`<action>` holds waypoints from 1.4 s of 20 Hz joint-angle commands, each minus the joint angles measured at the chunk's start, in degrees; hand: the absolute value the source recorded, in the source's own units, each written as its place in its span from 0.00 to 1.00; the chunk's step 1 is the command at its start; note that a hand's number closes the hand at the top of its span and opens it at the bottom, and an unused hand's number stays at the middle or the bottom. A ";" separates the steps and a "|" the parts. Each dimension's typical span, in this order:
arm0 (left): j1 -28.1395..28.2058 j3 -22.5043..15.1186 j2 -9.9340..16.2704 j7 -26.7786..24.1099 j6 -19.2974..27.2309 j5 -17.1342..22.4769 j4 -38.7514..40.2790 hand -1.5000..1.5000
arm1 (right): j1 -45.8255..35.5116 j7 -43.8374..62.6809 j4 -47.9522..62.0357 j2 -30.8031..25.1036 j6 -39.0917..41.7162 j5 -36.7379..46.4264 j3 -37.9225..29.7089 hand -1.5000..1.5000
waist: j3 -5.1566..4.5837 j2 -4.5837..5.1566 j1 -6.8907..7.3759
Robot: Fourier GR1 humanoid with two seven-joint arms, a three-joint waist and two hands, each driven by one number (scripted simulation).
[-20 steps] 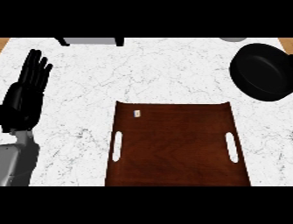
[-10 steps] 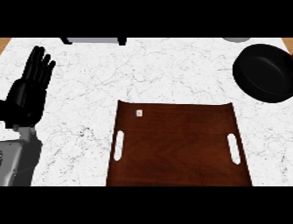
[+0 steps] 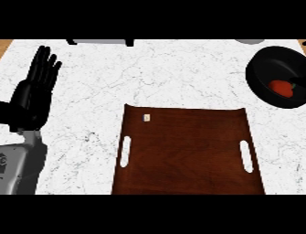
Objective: Pick the bell pepper from the tray and place it in the pot
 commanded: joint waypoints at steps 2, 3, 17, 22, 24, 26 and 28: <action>-2.20 1.93 2.25 2.75 -1.20 1.51 -0.20 0.50 | 0.76 -10.53 3.84 -0.36 -1.49 -2.66 -2.11 0.00 | 0.02 -0.06 -0.21; 1.43 0.62 0.16 -0.83 -0.91 0.58 -0.02 0.50 | -1.49 -9.27 3.16 1.95 -1.60 -4.13 -3.00 0.00 | -0.02 -0.18 -0.17; -0.67 1.90 1.57 2.36 -1.41 1.69 -1.38 0.50 | -3.89 -9.13 7.88 -6.61 7.01 -22.13 -19.53 0.00 | 0.03 0.00 -0.17; 2.00 0.94 0.05 1.33 -0.50 0.86 -3.07 0.50 | 0.38 -13.76 9.01 -11.32 11.59 -26.18 -22.94 0.00 | 0.08 -0.03 -0.01; 1.28 -0.40 -0.61 0.18 0.49 -1.38 -1.38 0.50 | 2.42 -16.01 9.80 -11.24 10.87 -27.31 -24.17 0.00 | 0.13 0.21 0.06; -1.09 0.98 0.78 1.13 -1.14 0.48 -0.44 0.50 | 2.80 -15.22 10.72 -14.76 15.62 -28.01 -24.63 0.00 | 0.15 0.33 0.03; -1.08 1.18 0.43 0.96 -1.19 0.91 -0.21 0.50 | 4.68 -17.50 10.62 -14.64 14.35 -28.56 -25.17 0.00 | 0.16 0.35 0.10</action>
